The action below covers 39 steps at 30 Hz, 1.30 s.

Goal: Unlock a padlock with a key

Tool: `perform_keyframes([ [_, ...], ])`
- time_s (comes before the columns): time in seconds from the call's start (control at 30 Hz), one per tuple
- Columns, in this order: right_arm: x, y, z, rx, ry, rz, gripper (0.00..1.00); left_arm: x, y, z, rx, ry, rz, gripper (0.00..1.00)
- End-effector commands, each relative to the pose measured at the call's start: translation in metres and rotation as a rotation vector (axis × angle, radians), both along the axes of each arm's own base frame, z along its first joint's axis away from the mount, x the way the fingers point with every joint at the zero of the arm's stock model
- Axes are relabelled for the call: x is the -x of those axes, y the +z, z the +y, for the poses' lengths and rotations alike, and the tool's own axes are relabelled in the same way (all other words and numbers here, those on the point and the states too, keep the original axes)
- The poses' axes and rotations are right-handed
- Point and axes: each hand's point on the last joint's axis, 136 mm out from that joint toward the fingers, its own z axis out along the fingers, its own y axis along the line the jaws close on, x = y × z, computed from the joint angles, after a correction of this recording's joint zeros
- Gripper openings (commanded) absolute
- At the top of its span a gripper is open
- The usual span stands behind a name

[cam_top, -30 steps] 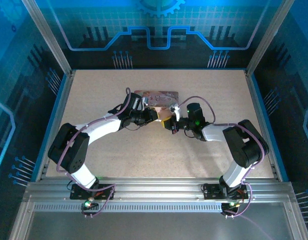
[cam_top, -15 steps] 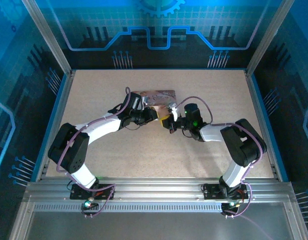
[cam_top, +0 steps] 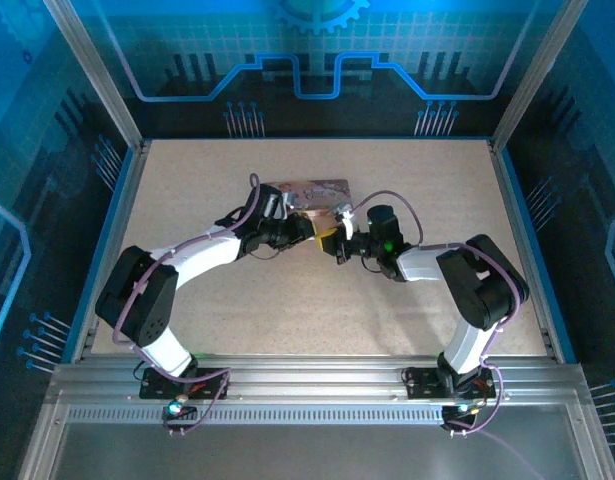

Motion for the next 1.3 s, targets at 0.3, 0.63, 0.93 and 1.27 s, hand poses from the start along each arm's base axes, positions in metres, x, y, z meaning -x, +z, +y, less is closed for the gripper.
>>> perform_keyframes([
  [0.3,-0.012,-0.010,0.005,-0.010,-0.015,0.021,0.00,-0.001,-0.007,-0.031,0.093,-0.076,-0.008,0.18],
  [0.63,-0.006,-0.050,-0.006,0.043,-0.039,0.141,0.00,-0.011,-0.028,-0.030,0.082,-0.034,0.001,0.28],
  [0.93,0.003,-0.070,-0.014,0.082,-0.046,0.225,0.00,-0.006,-0.025,-0.018,0.064,0.002,-0.014,0.47],
  [1.27,0.013,-0.066,-0.014,0.083,-0.031,0.307,0.00,0.011,0.005,0.017,0.070,0.076,-0.079,0.59],
])
